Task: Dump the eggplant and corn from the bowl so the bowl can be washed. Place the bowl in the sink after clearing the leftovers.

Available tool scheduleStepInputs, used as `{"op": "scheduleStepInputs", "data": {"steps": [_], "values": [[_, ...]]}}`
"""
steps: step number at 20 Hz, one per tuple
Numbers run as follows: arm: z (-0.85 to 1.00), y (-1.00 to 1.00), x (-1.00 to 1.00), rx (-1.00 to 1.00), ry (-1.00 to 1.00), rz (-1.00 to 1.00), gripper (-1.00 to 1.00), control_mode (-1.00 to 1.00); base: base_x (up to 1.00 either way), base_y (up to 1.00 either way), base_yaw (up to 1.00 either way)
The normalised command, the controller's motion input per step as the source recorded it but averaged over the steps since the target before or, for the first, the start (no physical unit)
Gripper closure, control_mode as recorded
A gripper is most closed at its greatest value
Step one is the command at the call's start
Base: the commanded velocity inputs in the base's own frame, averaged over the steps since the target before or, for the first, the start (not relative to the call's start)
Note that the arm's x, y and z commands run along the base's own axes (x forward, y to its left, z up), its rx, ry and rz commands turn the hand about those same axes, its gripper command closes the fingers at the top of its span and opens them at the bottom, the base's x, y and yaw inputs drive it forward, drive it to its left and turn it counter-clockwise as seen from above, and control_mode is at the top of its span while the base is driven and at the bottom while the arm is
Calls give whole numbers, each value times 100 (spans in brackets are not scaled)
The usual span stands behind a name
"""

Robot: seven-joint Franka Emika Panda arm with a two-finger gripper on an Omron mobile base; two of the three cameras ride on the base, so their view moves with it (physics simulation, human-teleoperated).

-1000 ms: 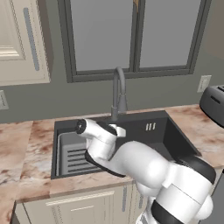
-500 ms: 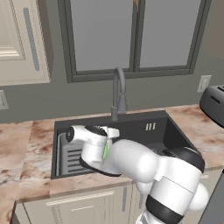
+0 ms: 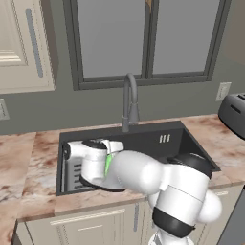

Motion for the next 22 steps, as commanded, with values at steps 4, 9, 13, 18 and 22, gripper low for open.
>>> {"op": "scheduleStepInputs", "data": {"steps": [4,9,13,18,22], "values": [[0,9,0,-6,0,0,100,-100,0,0,0],[0,13,0,-9,0,0,100,-100,0,0,0],[1,20,0,-12,0,0,100,-100,0,0,0],[1,14,0,-8,0,0,100,-100,0,0,0],[0,5,-3,-6,-1,0,100,-100,0,0,0]]}}
